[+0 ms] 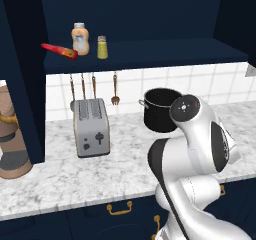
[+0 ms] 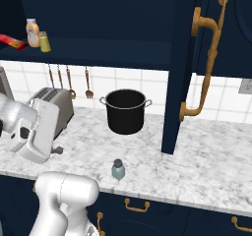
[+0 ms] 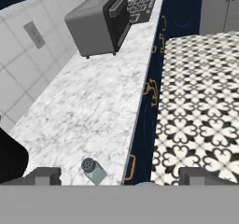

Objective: Put the shaker and condiment bottle from the counter next to their counterparts in the cabinet.

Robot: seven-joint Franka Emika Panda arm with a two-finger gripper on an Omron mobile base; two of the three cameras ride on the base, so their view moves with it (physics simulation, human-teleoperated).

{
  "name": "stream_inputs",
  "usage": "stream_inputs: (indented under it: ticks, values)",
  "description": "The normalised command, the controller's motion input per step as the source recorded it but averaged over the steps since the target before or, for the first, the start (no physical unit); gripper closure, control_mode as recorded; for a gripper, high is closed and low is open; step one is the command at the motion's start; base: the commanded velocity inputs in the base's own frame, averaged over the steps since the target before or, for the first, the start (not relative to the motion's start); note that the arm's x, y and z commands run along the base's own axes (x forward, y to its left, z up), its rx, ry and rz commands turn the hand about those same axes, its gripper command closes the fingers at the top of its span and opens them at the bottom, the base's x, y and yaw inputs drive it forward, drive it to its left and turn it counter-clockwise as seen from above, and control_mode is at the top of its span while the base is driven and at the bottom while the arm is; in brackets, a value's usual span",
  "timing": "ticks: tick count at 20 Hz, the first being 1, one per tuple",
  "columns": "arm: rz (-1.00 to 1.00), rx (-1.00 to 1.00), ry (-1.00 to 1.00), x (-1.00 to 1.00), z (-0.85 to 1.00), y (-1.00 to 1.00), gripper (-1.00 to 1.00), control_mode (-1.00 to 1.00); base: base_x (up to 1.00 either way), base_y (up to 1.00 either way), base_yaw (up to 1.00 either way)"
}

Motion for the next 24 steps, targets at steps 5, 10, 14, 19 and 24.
stream_inputs:
  ticks: [5,10,14,19,24]
  values:
    - [-0.01,-0.01,-0.09,0.04,-0.93,-0.14,-1.00,-1.00,0.00,0.00,0.00]
    - [-0.01,-0.05,-0.09,0.00,-0.69,-0.04,-1.00,-1.00,0.00,0.00,0.00]
    - [-0.01,-0.14,-0.13,0.00,-0.70,0.00,-1.00,-1.00,0.00,0.00,0.00]
    - [0.00,-0.12,-0.16,0.01,-0.77,0.00,-1.00,-1.00,0.00,0.00,0.00]
    - [0.00,-0.05,-0.12,0.17,-0.71,-0.10,-1.00,-1.00,0.00,0.00,0.00]
